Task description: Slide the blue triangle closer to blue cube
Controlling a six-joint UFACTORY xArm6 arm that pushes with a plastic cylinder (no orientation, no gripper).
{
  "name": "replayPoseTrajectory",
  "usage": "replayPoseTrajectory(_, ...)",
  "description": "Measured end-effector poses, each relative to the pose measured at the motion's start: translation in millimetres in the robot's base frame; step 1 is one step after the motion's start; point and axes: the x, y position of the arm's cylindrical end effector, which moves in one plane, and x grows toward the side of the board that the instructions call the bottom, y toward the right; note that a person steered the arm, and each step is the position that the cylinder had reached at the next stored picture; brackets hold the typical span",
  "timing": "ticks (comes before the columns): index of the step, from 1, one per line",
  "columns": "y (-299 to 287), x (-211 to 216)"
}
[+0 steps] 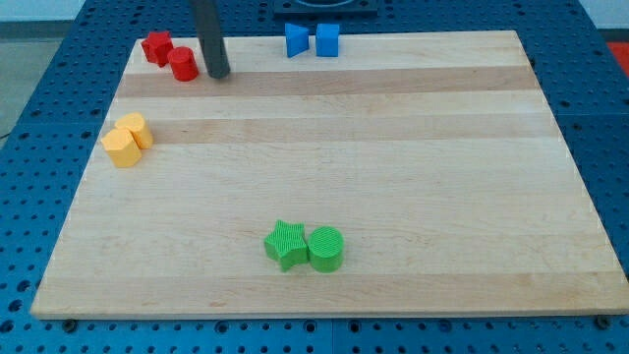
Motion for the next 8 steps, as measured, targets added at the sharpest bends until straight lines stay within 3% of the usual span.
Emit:
replayPoseTrajectory(2, -52.2, 0.0)
replayPoseTrajectory(4, -17.0, 0.6)
replayPoseTrajectory(8, 7.4, -57.7)
